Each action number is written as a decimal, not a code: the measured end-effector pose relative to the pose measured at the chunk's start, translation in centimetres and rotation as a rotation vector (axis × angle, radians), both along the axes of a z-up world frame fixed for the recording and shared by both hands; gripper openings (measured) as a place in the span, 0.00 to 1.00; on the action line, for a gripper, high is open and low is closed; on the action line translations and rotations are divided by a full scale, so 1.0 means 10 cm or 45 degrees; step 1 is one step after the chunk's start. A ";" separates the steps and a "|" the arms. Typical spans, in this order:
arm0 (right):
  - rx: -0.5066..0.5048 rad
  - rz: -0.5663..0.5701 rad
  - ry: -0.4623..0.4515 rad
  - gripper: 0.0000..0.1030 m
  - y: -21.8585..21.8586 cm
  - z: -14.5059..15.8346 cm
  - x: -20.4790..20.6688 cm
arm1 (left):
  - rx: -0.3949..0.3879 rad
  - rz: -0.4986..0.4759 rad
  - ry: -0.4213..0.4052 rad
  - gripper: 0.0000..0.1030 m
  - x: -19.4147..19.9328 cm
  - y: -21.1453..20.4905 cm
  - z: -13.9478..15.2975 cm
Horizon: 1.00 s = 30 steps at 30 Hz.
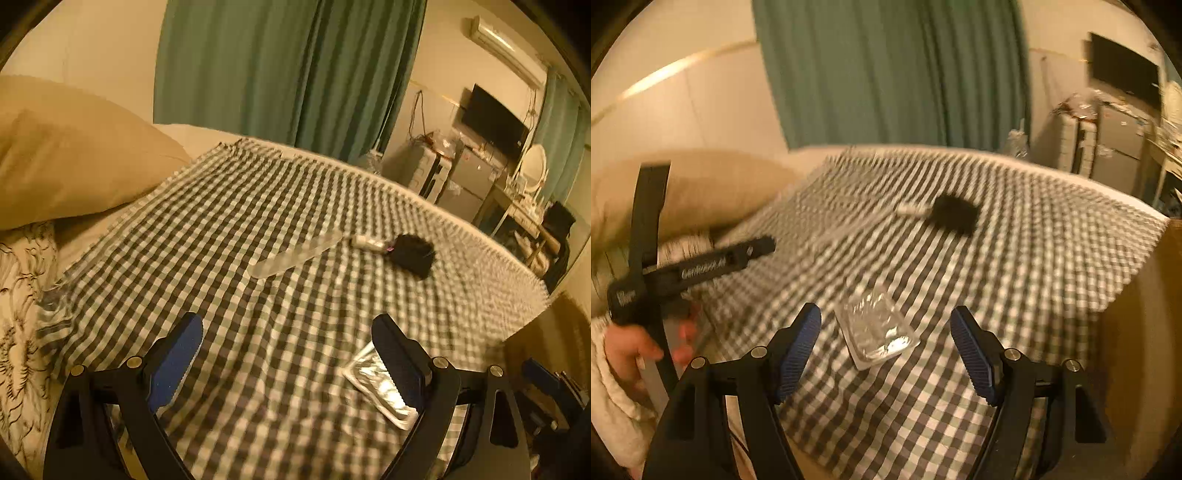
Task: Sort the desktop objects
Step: 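Move both tools back from the box to the bed, then grasp the clear comb with left tool while right tool grasps silver blister pack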
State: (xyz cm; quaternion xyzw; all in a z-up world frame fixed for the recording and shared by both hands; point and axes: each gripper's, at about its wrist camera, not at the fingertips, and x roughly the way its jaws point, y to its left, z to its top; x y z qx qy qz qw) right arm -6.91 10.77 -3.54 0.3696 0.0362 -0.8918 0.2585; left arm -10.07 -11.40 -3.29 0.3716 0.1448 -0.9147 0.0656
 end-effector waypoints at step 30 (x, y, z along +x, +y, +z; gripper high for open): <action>0.319 0.279 -0.110 0.67 -0.58 -0.79 -0.60 | -0.082 -0.209 -0.076 0.98 -1.52 0.13 -0.77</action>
